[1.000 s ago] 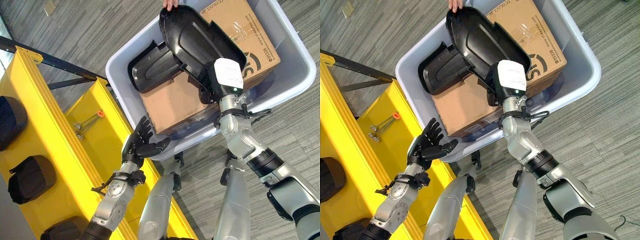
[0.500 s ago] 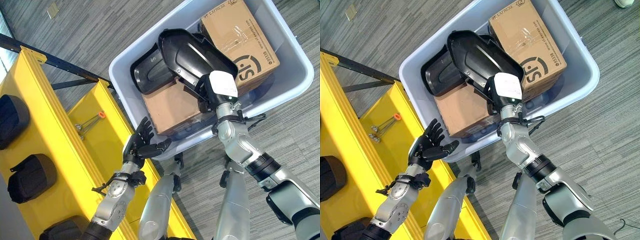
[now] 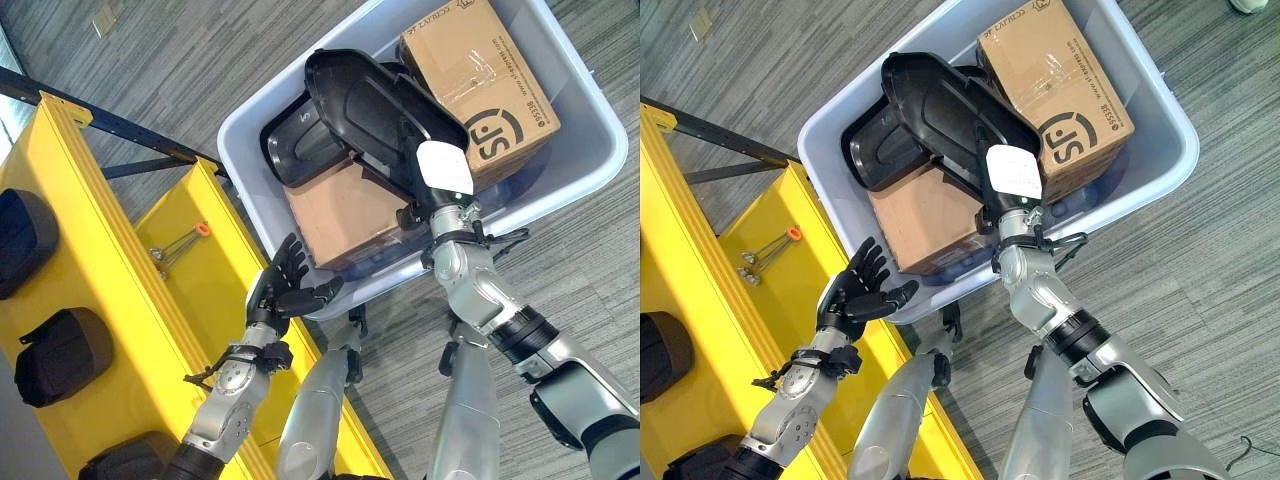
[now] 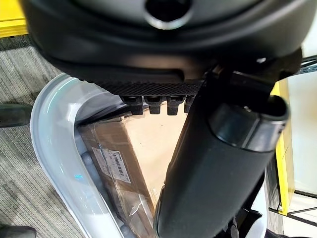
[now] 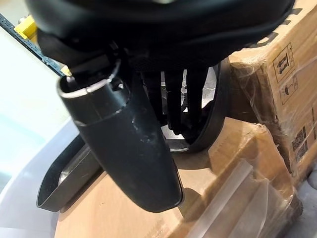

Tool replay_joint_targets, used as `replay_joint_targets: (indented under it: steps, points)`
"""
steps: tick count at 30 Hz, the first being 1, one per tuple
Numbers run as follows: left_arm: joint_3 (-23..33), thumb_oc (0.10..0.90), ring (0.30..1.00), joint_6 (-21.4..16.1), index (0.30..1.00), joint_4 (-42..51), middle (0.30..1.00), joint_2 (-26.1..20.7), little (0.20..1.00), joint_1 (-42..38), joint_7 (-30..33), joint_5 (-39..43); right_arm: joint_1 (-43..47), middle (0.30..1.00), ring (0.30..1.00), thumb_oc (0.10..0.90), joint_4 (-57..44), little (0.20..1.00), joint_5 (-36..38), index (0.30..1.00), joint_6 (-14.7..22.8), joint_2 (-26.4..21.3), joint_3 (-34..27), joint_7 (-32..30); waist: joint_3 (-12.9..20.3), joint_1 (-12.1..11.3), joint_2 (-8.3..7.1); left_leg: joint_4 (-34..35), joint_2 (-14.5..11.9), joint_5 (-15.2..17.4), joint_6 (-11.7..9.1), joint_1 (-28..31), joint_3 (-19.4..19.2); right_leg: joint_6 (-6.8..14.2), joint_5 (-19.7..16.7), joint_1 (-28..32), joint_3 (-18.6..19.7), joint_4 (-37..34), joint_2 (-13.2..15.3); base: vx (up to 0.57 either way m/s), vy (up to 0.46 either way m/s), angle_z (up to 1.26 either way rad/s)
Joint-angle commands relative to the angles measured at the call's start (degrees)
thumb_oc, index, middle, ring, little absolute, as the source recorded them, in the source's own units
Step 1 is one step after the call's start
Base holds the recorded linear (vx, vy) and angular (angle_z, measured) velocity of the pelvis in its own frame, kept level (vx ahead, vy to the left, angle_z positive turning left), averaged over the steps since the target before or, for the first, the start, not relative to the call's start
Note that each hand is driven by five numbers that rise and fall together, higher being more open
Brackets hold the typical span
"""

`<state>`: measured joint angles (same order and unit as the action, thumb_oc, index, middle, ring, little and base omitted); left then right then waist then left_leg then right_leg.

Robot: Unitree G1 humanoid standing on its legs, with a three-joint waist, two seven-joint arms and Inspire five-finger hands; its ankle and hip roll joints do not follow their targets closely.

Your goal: Move parts from the plastic box to the shelf.

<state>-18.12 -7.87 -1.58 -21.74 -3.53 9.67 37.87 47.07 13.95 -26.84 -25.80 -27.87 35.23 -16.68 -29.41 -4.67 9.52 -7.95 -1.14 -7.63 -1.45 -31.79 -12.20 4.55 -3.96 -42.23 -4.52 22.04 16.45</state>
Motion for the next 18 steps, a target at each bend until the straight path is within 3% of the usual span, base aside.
replay_joint_targets:
  steps: [1, 7, 18]
  points:
    - [-1.0, 0.9, 1.0, -3.8, 1.0, 5.1, 1.0, -0.6, 1.0, 0.3, 1.0, 0.2, 7.7, 1.0, 1.0, 0.9, -3.6, 1.0, -2.2, 1.0, 3.0, -1.1, -0.3, -3.4, -0.4, 0.0, 8.66, -2.0, 4.7, 8.0, 0.6, 0.6, -0.1, -0.6, 12.9, 2.4, -5.4, 5.9, -3.6, 0.0, 0.0, 0.0]
    - [-1.0, 0.9, 1.0, -3.6, 1.0, 5.0, 1.0, -0.5, 1.0, 0.0, 0.9, 0.2, 7.9, 1.0, 1.0, 0.9, -3.1, 1.0, -2.0, 1.0, 2.8, -1.1, -0.4, -3.2, -0.4, 0.1, 8.72, -1.8, 4.7, 8.0, 0.6, 1.2, -0.1, -0.7, 12.9, 2.9, -5.4, 5.8, -3.6, 0.0, 0.0, 0.0]
    - [-1.1, 0.9, 1.0, -3.6, 1.0, 5.2, 1.0, -0.5, 1.0, -0.2, 1.2, 0.1, 7.9, 1.0, 1.0, 0.9, -4.6, 1.0, -1.0, 1.0, 5.8, -0.7, -1.0, -4.5, -0.4, 0.2, 8.56, -1.4, 4.6, 7.8, 0.6, 1.8, -0.1, -0.8, 12.7, 3.6, -5.3, 5.3, -3.9, 0.0, 0.0, 0.0]
